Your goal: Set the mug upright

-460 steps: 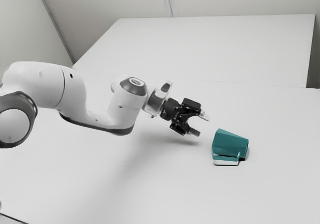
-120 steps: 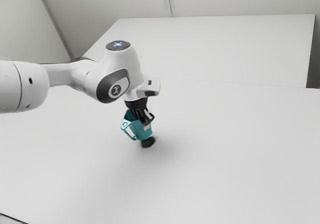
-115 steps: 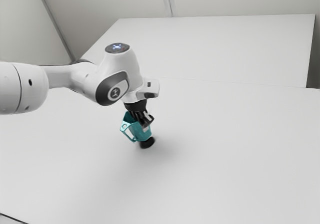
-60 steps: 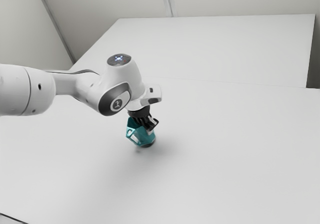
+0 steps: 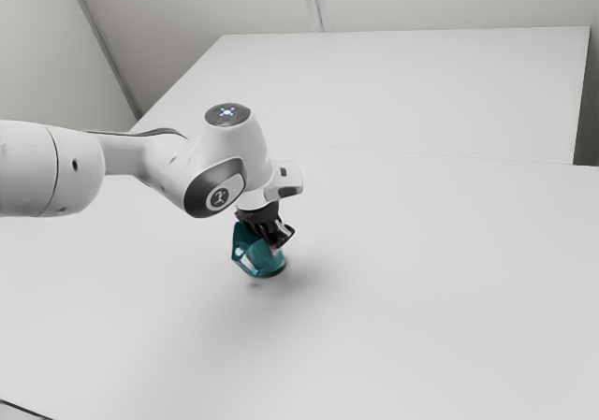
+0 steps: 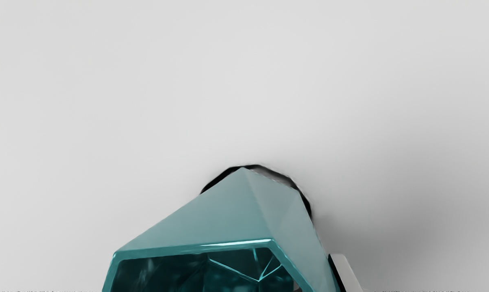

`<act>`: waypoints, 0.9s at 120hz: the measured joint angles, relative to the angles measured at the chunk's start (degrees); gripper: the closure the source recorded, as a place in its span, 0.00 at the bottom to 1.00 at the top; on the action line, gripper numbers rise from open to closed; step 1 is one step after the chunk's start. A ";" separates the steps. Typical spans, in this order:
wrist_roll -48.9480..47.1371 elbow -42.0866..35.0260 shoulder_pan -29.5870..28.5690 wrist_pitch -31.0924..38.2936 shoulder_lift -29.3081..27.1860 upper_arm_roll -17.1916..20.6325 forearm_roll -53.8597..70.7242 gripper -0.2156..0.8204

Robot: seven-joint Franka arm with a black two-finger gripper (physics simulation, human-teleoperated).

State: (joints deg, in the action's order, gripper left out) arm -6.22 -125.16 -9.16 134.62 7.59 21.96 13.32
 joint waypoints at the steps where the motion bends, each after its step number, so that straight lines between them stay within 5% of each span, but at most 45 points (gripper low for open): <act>1: -0.02 -0.02 0.00 -0.03 -0.01 0.00 0.02 0.93; 26: -0.32 -0.04 -0.03 -0.80 -0.37 0.04 0.03 0.54; 43: -0.48 -0.02 -0.01 -1.87 -2.41 0.21 0.03 0.38; 79: -0.58 5.27 0.89 -10.62 -9.49 0.45 -6.52 0.25; 108: -1.61 24.64 1.08 -26.36 -8.20 0.13 -10.87 0.22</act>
State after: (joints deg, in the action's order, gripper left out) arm -7.82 -100.52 -8.08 108.26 -0.60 22.09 2.46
